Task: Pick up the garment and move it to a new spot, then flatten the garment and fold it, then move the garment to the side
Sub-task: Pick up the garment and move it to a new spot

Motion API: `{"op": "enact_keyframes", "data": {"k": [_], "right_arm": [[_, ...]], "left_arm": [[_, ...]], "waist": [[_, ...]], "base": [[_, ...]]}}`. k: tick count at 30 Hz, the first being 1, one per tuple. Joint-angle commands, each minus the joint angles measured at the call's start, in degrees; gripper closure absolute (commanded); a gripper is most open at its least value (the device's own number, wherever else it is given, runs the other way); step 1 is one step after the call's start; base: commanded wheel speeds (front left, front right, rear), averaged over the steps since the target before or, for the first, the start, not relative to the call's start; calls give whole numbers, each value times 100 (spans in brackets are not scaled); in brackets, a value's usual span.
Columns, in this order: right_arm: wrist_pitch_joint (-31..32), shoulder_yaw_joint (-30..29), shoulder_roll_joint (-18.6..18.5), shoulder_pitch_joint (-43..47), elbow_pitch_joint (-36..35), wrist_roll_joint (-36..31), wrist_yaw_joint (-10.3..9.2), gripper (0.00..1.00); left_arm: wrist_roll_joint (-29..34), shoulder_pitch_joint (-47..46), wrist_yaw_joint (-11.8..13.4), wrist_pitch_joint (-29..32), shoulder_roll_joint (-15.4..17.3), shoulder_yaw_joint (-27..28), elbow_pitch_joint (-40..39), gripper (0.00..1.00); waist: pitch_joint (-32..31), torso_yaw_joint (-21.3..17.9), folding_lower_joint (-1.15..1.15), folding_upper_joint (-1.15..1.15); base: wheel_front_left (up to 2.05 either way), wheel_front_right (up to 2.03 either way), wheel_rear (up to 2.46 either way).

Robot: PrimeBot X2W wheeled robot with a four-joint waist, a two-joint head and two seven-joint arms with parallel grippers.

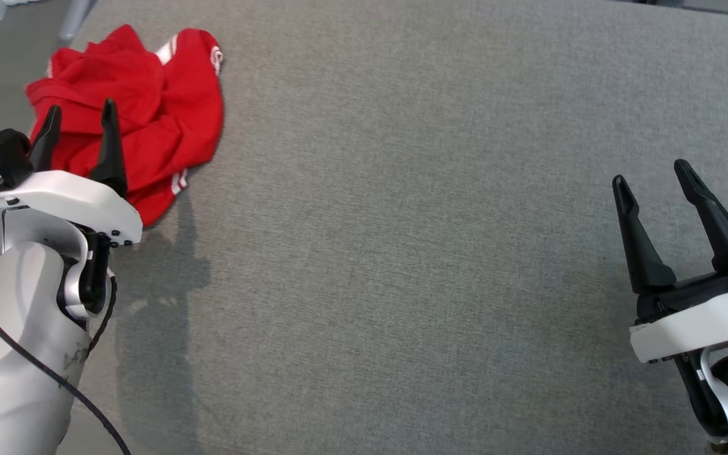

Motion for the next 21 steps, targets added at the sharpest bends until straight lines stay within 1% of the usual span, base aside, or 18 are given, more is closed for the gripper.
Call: {"op": "enact_keyframes", "data": {"k": [1, 2, 5, 9, 12, 13, 14, 15, 18, 20, 21], "right_arm": [[27, 0, -55, -110, -41, 30, -2, 0], [27, 0, -55, -110, -41, 30, -2, 0], [18, -11, -98, -180, -62, 49, -2, 0], [-39, 9, -140, -267, -77, 88, -2, 0], [-42, -5, -172, -325, -46, 96, -2, 0], [-46, -11, -194, -341, -37, 95, -2, 0], [-46, -13, -212, -355, -27, 99, -2, 0], [-45, -18, -226, -378, -21, 91, -2, 0], [-45, -32, -240, -422, 7, 81, -2, 0], [-67, -42, -228, -405, 45, 78, -2, 0], [-81, -35, -211, -389, 71, 89, -2, 0]], "left_arm": [[-89, -217, -110, 67, -10, 27, 370, 0], [-89, -217, -110, 67, -10, 27, 370, 0], [-250, -512, -311, 216, -97, 48, 1186, 0], [-432, -779, -392, 456, -184, 118, 2185, 0], [-520, -908, -494, 523, -254, 140, 2732, 0], [-550, -925, -510, 468, -283, 160, 2870, 7], [-541, -949, -563, 413, -292, 149, 2994, 74], [-542, -984, -623, 366, -268, 146, 3117, 100], [-528, -1095, -716, 91, -293, 148, 3356, 100], [-528, -1182, -712, -197, -290, 190, 3429, 100], [-515, -1215, -671, -331, -290, 215, 3435, 100]], "waist": [[401, -350, 0, 0], [401, -350, 0, 0], [613, -476, 0, 0], [809, -596, 0, 0], [875, -636, 0, 0], [887, -639, 0, 0], [895, -641, 0, 0], [901, -640, 0, 0], [869, -611, 0, 0], [804, -582, 0, 0], [752, -568, 0, 0]], "base": [[0, 0, 0], [0, 0, 0], [0, 0, 0], [0, 0, 0], [0, 0, 0], [0, 0, 0], [0, 0, 0], [0, 0, 0], [0, 0, 0], [0, 0, 0], [0, 0, 0]]}}
